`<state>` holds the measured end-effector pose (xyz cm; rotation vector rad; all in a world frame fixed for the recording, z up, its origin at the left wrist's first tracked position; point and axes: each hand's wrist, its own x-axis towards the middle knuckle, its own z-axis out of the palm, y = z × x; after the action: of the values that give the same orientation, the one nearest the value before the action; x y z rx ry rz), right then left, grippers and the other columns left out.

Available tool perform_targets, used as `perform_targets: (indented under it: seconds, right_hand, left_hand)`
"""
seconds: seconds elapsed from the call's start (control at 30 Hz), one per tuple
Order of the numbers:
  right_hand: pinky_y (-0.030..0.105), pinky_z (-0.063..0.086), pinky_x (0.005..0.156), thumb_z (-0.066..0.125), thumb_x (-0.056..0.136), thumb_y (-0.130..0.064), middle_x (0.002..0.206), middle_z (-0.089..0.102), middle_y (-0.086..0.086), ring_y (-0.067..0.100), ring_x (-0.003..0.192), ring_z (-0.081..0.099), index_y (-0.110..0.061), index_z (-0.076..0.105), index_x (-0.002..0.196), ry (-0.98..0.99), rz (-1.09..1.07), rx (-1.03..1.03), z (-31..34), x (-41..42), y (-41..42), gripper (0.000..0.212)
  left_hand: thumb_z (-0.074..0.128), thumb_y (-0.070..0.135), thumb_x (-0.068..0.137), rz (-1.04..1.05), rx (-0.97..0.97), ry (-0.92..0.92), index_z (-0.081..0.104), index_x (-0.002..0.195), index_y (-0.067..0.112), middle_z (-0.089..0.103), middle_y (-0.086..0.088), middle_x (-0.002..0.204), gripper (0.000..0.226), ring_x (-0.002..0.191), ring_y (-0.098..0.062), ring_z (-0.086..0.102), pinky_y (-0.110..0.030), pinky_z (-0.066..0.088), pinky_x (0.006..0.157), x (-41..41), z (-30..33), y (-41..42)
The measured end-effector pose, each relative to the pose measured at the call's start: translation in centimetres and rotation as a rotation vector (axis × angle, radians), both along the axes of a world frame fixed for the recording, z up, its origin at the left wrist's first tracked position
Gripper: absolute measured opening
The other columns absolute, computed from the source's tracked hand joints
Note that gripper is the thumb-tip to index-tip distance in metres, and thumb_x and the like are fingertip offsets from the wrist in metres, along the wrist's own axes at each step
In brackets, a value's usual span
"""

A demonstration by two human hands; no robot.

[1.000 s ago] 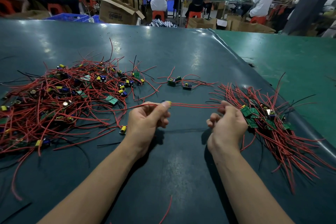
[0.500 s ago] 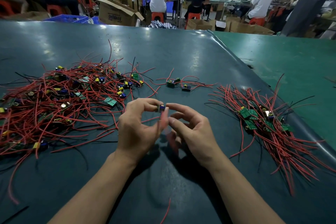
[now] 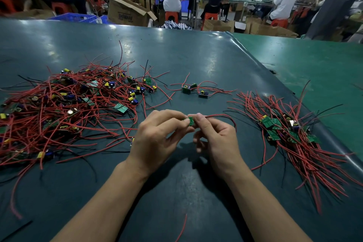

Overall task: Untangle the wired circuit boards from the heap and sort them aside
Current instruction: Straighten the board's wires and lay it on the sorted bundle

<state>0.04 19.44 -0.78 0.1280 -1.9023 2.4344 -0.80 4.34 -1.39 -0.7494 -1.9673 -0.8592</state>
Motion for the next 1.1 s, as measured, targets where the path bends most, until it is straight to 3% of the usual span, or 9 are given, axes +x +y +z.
perform_targets:
  seconds: [0.2,0.4,0.47,0.53,0.67,0.73,0.87,1.03,1.1]
  right_hand:
    - [0.018,0.034,0.036,0.06,0.096,-0.02,0.065,0.065,-0.002,0.009,0.043,0.047,-0.013,0.075,0.08,-0.001,-0.207,0.069,-0.3,-0.6,0.5,0.024]
    - [0.02,0.034,0.038,0.061,0.096,-0.016,0.067,0.064,-0.003,0.008,0.044,0.044,-0.01,0.073,0.08,-0.036,-0.328,-0.043,-0.4,-1.0,1.0,0.021]
    - [0.022,0.037,0.045,0.062,0.095,-0.014,0.07,0.066,-0.006,0.008,0.048,0.046,-0.013,0.073,0.079,0.002,-0.38,0.029,-0.5,-1.0,1.0,0.019]
    - [0.024,0.038,0.052,0.063,0.093,-0.012,0.078,0.069,-0.008,0.009,0.053,0.046,-0.018,0.073,0.082,0.078,-0.451,0.225,-0.7,-1.0,1.1,0.016]
    - [0.02,0.043,0.056,0.061,0.091,-0.006,0.094,0.063,-0.008,0.009,0.055,0.048,-0.02,0.072,0.109,0.163,-0.476,0.455,-1.1,-1.1,1.1,0.025]
    - [0.02,0.042,0.055,0.06,0.091,-0.004,0.088,0.06,-0.005,0.006,0.053,0.046,-0.019,0.072,0.111,0.164,-0.476,0.468,-1.2,-1.2,1.1,0.028]
    - [0.023,0.039,0.043,0.064,0.091,-0.012,0.065,0.057,0.004,0.013,0.041,0.043,-0.024,0.07,0.111,-0.004,-0.479,0.215,-1.1,-1.5,1.6,0.024]
    - [0.015,0.038,0.047,0.063,0.089,-0.014,0.085,0.064,-0.009,0.007,0.04,0.042,-0.018,0.066,0.101,0.144,-0.618,0.492,-1.2,-1.5,1.7,0.013]
    - [0.021,0.043,0.054,0.062,0.088,-0.014,0.082,0.063,-0.014,0.005,0.042,0.046,-0.023,0.06,0.109,0.146,-0.647,0.515,-1.2,-1.6,1.6,0.023]
  left_hand:
    - [0.079,0.008,0.081,0.053,-0.009,-0.003,0.072,0.072,0.002,0.071,-0.007,0.086,0.013,0.074,-0.024,0.066,-0.036,0.052,0.068,-0.4,0.0,-0.2]
    - [0.079,0.011,0.081,0.014,0.014,-0.054,0.071,0.072,0.002,0.07,-0.006,0.085,0.016,0.073,-0.024,0.066,-0.039,0.053,0.064,-0.2,-0.2,-0.1]
    - [0.079,0.011,0.081,0.001,0.017,-0.061,0.07,0.071,0.001,0.07,-0.006,0.085,0.016,0.073,-0.025,0.066,-0.04,0.053,0.064,-0.2,-0.3,-0.1]
    - [0.079,0.011,0.081,0.003,0.014,-0.059,0.071,0.072,0.002,0.07,-0.006,0.085,0.016,0.073,-0.024,0.066,-0.039,0.053,0.064,-0.2,-0.3,-0.2]
    - [0.079,0.013,0.081,-0.002,-0.037,-0.054,0.071,0.071,0.004,0.072,-0.003,0.086,0.016,0.074,-0.021,0.066,-0.037,0.052,0.065,0.0,-0.3,-0.2]
    - [0.08,0.013,0.081,-0.011,-0.051,-0.067,0.071,0.07,0.004,0.072,-0.002,0.086,0.016,0.073,-0.02,0.066,-0.037,0.052,0.065,0.0,-0.4,-0.2]
    - [0.081,0.013,0.08,-0.017,-0.017,-0.099,0.071,0.07,0.005,0.071,-0.002,0.085,0.017,0.072,-0.02,0.065,-0.037,0.052,0.063,0.0,-0.3,-0.3]
    - [0.081,0.015,0.081,-0.016,-0.037,-0.087,0.07,0.07,0.005,0.071,-0.001,0.085,0.018,0.073,-0.018,0.064,-0.036,0.052,0.063,0.0,-0.2,-0.3]
    - [0.081,0.015,0.08,-0.014,-0.025,-0.086,0.07,0.069,0.005,0.071,-0.001,0.084,0.019,0.072,-0.018,0.065,-0.036,0.052,0.064,0.0,-0.3,-0.3]
